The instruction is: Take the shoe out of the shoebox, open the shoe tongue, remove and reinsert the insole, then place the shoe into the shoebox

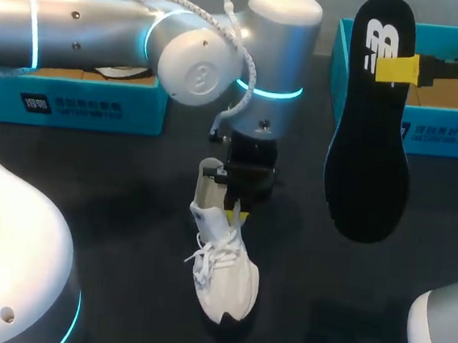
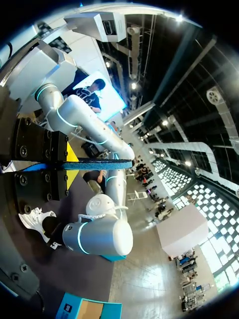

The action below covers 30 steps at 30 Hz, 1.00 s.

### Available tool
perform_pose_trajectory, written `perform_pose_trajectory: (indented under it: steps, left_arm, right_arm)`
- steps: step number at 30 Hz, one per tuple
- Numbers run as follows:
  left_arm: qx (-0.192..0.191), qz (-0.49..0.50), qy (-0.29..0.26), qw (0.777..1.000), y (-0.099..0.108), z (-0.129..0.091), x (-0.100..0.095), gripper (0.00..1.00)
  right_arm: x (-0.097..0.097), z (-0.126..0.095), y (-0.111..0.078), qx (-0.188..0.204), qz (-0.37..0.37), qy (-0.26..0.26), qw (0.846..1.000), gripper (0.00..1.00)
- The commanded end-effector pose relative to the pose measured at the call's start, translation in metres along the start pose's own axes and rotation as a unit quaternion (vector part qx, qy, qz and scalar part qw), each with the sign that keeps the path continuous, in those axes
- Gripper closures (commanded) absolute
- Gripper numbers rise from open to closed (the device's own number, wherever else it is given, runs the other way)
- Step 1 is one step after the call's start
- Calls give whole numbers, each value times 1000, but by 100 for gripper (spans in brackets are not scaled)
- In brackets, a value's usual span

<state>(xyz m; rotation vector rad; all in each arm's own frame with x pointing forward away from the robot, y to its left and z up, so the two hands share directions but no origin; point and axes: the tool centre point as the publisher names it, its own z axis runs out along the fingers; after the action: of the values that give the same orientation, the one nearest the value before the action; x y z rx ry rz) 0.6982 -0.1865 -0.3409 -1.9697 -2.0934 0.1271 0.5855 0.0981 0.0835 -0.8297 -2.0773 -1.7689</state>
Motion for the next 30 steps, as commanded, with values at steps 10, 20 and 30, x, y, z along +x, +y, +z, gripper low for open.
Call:
perform_pose_trajectory:
  steps: [10, 20, 30]
  left_arm:
    - [-13, 20, 17, 1000, -13, 18, -5, 100]
    - [-28, 38, 24, 999, -15, 32, -12, 100]
    - [-40, 50, 21, 998, -15, 35, -20, 100]
  right_arm:
    - [-1, 2, 4, 4, 1, 0, 1000, 100]
    - [-1, 2, 4, 4, 1, 0, 1000, 100]
    - [-1, 2, 4, 4, 1, 0, 1000, 100]
